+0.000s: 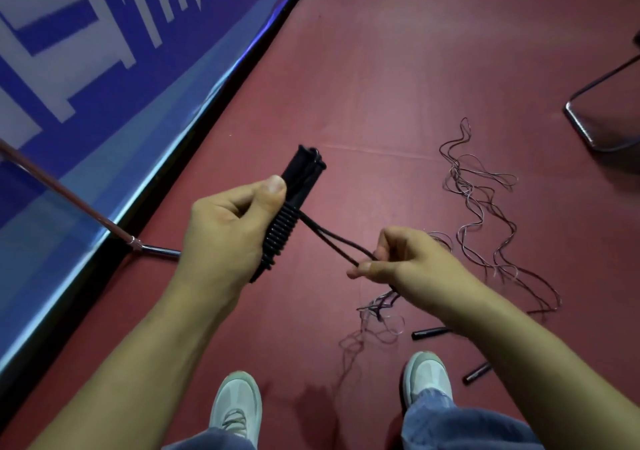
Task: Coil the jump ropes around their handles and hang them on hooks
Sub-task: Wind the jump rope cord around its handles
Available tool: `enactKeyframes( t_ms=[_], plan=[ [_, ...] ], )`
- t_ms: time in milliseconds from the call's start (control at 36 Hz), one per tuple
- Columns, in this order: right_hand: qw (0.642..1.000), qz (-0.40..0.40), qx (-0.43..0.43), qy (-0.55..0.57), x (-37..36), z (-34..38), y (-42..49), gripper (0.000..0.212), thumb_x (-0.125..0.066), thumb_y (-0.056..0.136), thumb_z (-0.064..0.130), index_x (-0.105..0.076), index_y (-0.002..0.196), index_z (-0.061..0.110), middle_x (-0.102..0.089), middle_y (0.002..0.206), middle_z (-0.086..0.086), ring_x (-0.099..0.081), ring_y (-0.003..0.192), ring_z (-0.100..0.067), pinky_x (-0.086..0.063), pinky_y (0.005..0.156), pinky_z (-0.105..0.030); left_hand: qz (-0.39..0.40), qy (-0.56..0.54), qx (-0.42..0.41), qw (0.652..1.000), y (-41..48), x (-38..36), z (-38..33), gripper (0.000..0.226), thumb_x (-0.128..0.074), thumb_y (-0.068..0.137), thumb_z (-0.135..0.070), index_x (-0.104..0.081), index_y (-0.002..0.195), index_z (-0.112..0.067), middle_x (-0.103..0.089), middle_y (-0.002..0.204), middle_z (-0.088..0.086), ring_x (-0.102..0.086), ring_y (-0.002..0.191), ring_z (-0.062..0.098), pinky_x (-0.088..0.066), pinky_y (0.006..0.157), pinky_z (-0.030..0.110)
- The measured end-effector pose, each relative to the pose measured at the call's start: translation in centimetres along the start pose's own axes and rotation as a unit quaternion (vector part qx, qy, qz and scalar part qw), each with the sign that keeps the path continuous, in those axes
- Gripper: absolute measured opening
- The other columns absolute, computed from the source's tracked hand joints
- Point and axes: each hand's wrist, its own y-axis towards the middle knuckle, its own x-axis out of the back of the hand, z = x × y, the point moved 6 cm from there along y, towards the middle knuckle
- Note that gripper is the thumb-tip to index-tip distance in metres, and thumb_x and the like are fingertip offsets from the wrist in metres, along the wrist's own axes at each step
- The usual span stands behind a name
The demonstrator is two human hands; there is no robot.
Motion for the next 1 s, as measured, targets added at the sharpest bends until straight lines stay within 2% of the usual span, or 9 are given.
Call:
enactKeyframes(
  t_ms=[83, 167, 250, 389, 472, 556, 722, 833, 1000],
  plan=[
    [0.999, 0.013, 0.035, 0.011, -1.1, 0.8, 0.2, 0.027, -0.068, 0.077, 0.004, -0.049, 0.067, 0.02, -0.079, 0.096, -0.001, -0.073, 0.103, -0.032, -0.053, 0.087, -0.062, 0.002, 0.044, -0.026, 0.999, -0.2, -0.3, 0.5, 0.015, -0.068, 0.09, -0.045, -0.079, 0.08, -0.045, -0.068, 0.064, -0.003, -0.058, 0.056, 0.015, -0.051, 0.055, 0.04],
    [0.997, 0.051, 0.034, 0.039, -2.1, 1.1, 0.2, 0.033, -0.058, 0.083, -0.013, -0.055, 0.097, 0.016, -0.076, 0.109, -0.004, -0.077, 0.085, -0.031, -0.059, 0.087, -0.052, -0.002, 0.05, -0.029, 0.998, -0.3, -0.2, 0.4, 0.014, -0.068, 0.089, -0.046, -0.079, 0.081, -0.043, -0.07, 0.066, 0.002, -0.059, 0.056, 0.014, -0.051, 0.055, 0.038],
    [0.995, 0.075, 0.066, -0.024, -2.4, 2.1, 0.2, 0.059, -0.07, 0.084, 0.005, -0.051, 0.131, 0.036, -0.074, 0.11, 0.004, -0.072, 0.079, -0.021, -0.058, 0.083, -0.042, 0.002, 0.058, -0.037, 0.998, -0.5, -0.3, 0.0, 0.015, -0.067, 0.092, -0.043, -0.078, 0.081, -0.045, -0.073, 0.073, 0.006, -0.06, 0.057, 0.011, -0.052, 0.053, 0.034],
    [0.982, -0.05, 0.098, -0.151, -1.7, 3.0, 0.5, 0.052, -0.073, 0.087, 0.043, -0.056, 0.135, 0.033, -0.056, 0.135, 0.01, -0.049, 0.127, -0.007, -0.039, 0.111, -0.033, -0.004, 0.055, -0.035, 0.998, -0.7, -0.7, -0.1, 0.016, -0.067, 0.095, -0.037, -0.078, 0.084, -0.041, -0.071, 0.067, 0.002, -0.058, 0.056, 0.01, -0.05, 0.051, 0.031],
    [0.988, -0.133, 0.024, 0.076, -1.4, 2.7, 0.1, 0.036, -0.072, 0.081, 0.049, -0.068, 0.105, 0.023, -0.069, 0.11, 0.002, -0.065, 0.097, -0.011, -0.053, 0.093, -0.041, -0.03, 0.086, -0.061, 0.994, -1.2, -1.4, 0.1, 0.018, -0.066, 0.097, -0.035, -0.077, 0.084, -0.029, -0.066, 0.067, 0.011, -0.054, 0.054, 0.015, -0.049, 0.049, 0.036],
    [0.938, 0.032, -0.065, 0.339, -5.0, 2.8, -0.6, 0.042, -0.068, 0.082, 0.045, -0.07, 0.111, 0.014, -0.073, 0.101, -0.011, -0.071, 0.085, -0.021, -0.056, 0.081, -0.045, -0.055, 0.13, -0.081, 0.987, -2.0, -2.3, 0.4, 0.023, -0.064, 0.098, -0.037, -0.073, 0.085, -0.02, -0.061, 0.06, 0.001, -0.057, 0.055, 0.018, -0.05, 0.053, 0.036],
    [0.913, 0.086, 0.001, 0.399, -7.4, 4.4, -1.7, 0.019, -0.056, 0.095, 0.035, -0.072, 0.105, 0.031, -0.065, 0.087, 0.007, -0.059, 0.077, -0.006, -0.054, 0.063, -0.028, -0.059, 0.165, -0.103, 0.979, -3.6, -3.7, 0.7, 0.009, -0.069, 0.096, -0.023, -0.07, 0.091, -0.03, -0.058, 0.08, -0.002, -0.061, 0.069, 0.009, -0.047, 0.059, 0.022],
    [0.91, 0.08, 0.024, 0.407, -7.4, 5.2, -1.6, 0.036, -0.056, 0.085, 0.04, -0.063, 0.117, 0.022, -0.059, 0.082, 0.004, -0.057, 0.062, -0.006, -0.041, 0.047, -0.019, -0.031, 0.148, -0.105, 0.983, -4.5, -4.5, 1.2, 0.031, -0.06, 0.094, -0.001, -0.066, 0.11, -0.026, -0.049, 0.099, -0.003, -0.061, 0.078, 0.0, -0.043, 0.063, 0.004],
    [0.911, 0.007, 0.035, 0.411, -6.3, 4.0, -1.1, 0.049, -0.072, 0.084, 0.04, -0.061, 0.12, 0.009, -0.065, 0.093, -0.005, -0.064, 0.088, -0.021, -0.054, 0.074, -0.034, 0.044, 0.126, -0.138, 0.981, -5.5, -5.6, 0.4, 0.047, -0.046, 0.089, -0.012, -0.062, 0.124, -0.04, -0.049, 0.115, -0.006, -0.057, 0.105, 0.005, -0.041, 0.085, 0.005]
  ],
)
